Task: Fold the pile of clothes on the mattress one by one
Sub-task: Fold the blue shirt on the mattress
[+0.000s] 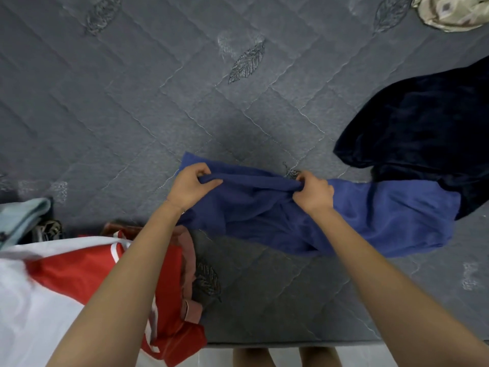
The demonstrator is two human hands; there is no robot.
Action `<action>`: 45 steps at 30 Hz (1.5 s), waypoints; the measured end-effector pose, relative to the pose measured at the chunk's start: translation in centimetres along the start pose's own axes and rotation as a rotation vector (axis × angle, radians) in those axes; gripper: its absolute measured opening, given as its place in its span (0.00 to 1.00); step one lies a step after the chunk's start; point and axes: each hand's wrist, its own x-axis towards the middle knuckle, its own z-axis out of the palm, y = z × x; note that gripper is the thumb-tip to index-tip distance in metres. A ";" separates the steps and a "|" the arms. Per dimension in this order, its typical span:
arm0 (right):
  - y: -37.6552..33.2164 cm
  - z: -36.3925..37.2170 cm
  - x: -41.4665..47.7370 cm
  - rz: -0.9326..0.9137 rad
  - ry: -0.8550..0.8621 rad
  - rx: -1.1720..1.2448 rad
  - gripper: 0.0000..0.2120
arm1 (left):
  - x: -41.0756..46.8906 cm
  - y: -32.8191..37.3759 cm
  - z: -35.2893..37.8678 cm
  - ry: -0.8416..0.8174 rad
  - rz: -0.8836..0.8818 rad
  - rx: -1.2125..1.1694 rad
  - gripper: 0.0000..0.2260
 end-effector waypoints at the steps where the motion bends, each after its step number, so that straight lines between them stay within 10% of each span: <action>1: 0.0 0.0 0.2 -0.002 -0.038 0.015 0.12 | 0.3 -0.1 -0.4 0.002 -0.018 -0.013 0.13; 13: -0.2 0.8 0.9 -0.097 0.251 0.257 0.07 | 3.7 -1.1 -1.5 0.279 -0.002 0.337 0.08; 24: 2.6 3.1 -3.5 -0.046 0.372 0.298 0.20 | -1.3 -1.2 8.9 -0.205 0.323 0.637 0.15; 31: 7.0 5.3 -6.1 0.060 -0.002 -0.144 0.18 | -2.3 -2.8 8.3 -0.134 0.182 0.566 0.06; 37: 7.0 4.6 -6.8 0.091 0.189 0.162 0.04 | -3.7 -3.1 5.4 -0.002 0.091 0.556 0.10; 45: 9.0 4.5 -9.2 0.000 0.049 -0.007 0.09 | -5.8 -0.8 6.7 -0.274 -0.143 0.920 0.16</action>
